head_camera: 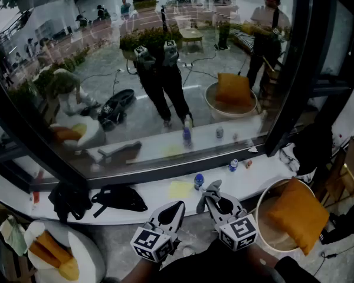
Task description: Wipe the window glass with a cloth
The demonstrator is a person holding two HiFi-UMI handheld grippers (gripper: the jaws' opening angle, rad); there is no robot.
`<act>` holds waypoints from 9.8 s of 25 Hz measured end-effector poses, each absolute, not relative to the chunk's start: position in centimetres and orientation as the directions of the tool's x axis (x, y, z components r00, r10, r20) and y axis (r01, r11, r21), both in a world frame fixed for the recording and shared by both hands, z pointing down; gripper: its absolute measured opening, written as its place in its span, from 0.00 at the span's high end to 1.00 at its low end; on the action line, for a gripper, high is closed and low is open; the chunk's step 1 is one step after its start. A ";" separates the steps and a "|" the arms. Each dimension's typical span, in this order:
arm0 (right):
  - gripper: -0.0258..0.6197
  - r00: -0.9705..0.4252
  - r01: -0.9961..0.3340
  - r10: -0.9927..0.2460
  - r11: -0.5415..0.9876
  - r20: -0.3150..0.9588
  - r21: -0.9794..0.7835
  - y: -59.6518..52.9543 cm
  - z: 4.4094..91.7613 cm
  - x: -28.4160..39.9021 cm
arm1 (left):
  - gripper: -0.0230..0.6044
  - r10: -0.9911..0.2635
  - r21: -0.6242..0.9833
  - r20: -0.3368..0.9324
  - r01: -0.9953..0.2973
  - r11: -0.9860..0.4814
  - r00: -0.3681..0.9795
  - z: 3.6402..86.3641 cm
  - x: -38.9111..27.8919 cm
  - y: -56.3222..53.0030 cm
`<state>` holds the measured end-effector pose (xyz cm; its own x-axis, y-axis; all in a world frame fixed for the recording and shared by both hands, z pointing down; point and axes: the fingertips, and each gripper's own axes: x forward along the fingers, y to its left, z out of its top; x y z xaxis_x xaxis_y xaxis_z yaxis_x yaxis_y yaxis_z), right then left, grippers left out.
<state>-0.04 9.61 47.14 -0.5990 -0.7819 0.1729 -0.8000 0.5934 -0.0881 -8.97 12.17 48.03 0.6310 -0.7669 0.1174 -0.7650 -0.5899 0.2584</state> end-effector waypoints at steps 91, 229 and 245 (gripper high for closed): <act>0.88 -0.301 -0.936 -0.936 0.327 0.185 0.130 -39.5 39.9 34.7 | 0.95 -0.749 0.105 0.106 -0.756 -0.646 0.654 41.1 17.4 -25.0; 0.88 -0.718 -0.675 -0.696 0.696 0.000 0.243 -24.9 31.1 -25.1 | 0.95 -0.917 0.084 -0.081 -0.915 -0.396 0.389 36.9 -26.5 -15.8; 0.88 -0.675 -0.717 -0.737 0.666 0.033 0.208 -28.2 31.6 -24.2 | 0.95 -0.913 0.061 -0.056 -0.911 -0.408 0.405 37.4 -25.4 -16.3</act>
